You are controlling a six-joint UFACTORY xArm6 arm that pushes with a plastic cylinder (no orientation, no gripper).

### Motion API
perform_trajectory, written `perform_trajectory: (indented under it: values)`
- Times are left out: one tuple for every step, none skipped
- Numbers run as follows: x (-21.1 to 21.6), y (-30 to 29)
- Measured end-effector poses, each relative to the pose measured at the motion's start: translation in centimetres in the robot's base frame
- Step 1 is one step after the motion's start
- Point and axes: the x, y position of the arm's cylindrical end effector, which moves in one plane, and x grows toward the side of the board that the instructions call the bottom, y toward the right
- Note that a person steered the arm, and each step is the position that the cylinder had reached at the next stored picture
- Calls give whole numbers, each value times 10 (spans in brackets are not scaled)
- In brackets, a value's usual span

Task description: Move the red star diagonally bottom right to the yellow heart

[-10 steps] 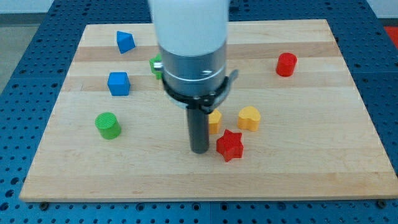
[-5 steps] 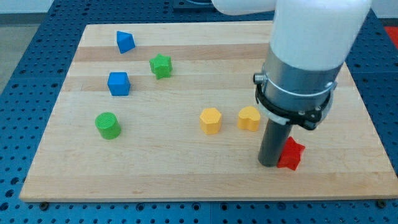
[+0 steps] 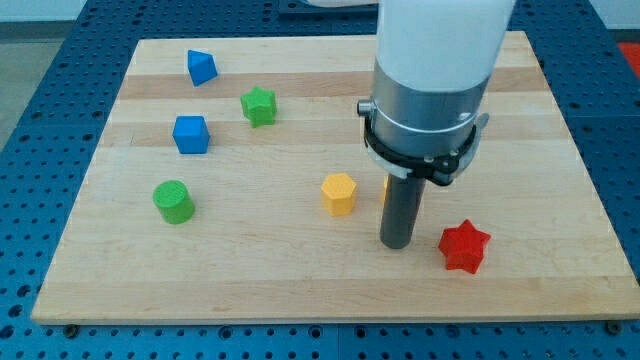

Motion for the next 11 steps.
perform_trajectory:
  values:
    - [-6, 0]
    - [-14, 0]
    - [-33, 1]
    - [-57, 2]
    - [-67, 2]
    - [-67, -13]
    - [-75, -35]
    - [-92, -45]
    - [-113, -43]
    - [-132, -28]
    - [-148, -10]
